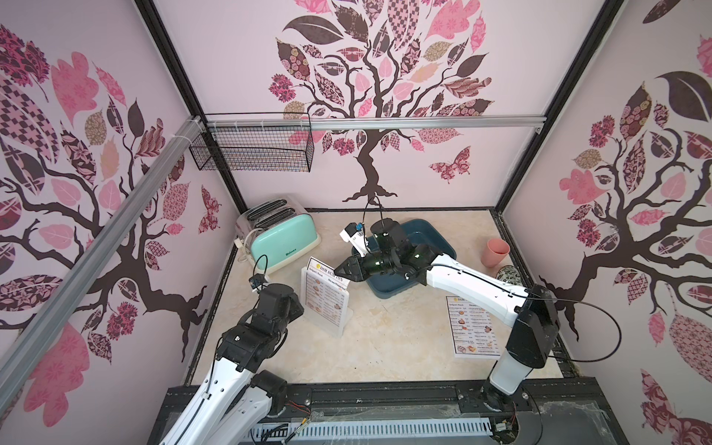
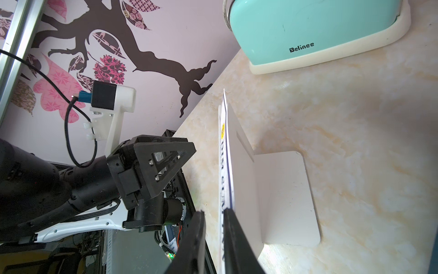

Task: Replace the menus in the menu holders
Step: Insert the menu into the menu holder.

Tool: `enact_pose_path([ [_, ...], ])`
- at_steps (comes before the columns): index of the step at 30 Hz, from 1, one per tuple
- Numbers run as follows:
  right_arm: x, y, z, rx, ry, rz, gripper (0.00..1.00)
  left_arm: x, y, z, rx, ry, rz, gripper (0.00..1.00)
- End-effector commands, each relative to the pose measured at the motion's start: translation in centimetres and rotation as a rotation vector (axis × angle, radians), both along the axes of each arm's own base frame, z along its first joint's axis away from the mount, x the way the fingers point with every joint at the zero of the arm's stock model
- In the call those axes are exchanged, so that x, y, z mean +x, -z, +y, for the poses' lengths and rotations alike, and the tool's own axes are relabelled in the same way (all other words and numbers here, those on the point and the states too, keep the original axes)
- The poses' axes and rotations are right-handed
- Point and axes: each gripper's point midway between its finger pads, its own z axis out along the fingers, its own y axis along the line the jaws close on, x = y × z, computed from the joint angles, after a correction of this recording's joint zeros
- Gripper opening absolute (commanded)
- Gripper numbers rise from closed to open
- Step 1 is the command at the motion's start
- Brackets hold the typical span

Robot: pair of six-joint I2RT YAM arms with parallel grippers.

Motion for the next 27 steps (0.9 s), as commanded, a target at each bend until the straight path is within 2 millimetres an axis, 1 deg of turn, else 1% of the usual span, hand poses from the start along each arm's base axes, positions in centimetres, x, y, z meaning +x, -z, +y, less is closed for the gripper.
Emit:
enact_pose_path([
  [1,0.8,-3.0,-0.1,0.025,0.013,-0.071,0.27,0.1,-1.4,0.3,0.000,-0.009,-0.035,0.49],
  [3,1.0,-3.0,-0.2,0.017,0.022,-0.081,0.29,0.1,-1.3,0.3,0.001,-0.008,-0.033,0.49],
  [7,1.0,-1.3,-0.4,-0.021,0.020,-0.067,0.30,0.2,-1.3,0.2,0.000,-0.007,-0.034,0.49],
  [12,0.3,-0.1,0.0,-0.036,-0.016,-0.020,0.28,0.1,-1.3,0.3,0.004,-0.008,-0.031,0.49],
  [14,0.3,0.3,0.0,-0.047,-0.020,-0.013,0.26,0.1,-1.3,0.3,0.003,-0.008,-0.033,0.49],
  [19,0.0,0.6,0.2,-0.046,-0.037,0.003,0.15,0.2,-1.3,0.3,0.003,-0.008,-0.033,0.49],
  [25,-0.4,0.3,0.5,-0.024,-0.053,0.012,0.03,0.2,-1.4,0.3,0.004,-0.006,-0.035,0.49],
  [27,-0.8,0.4,0.7,-0.022,-0.065,0.018,0.01,0.2,-1.4,0.3,0.004,-0.006,-0.035,0.48],
])
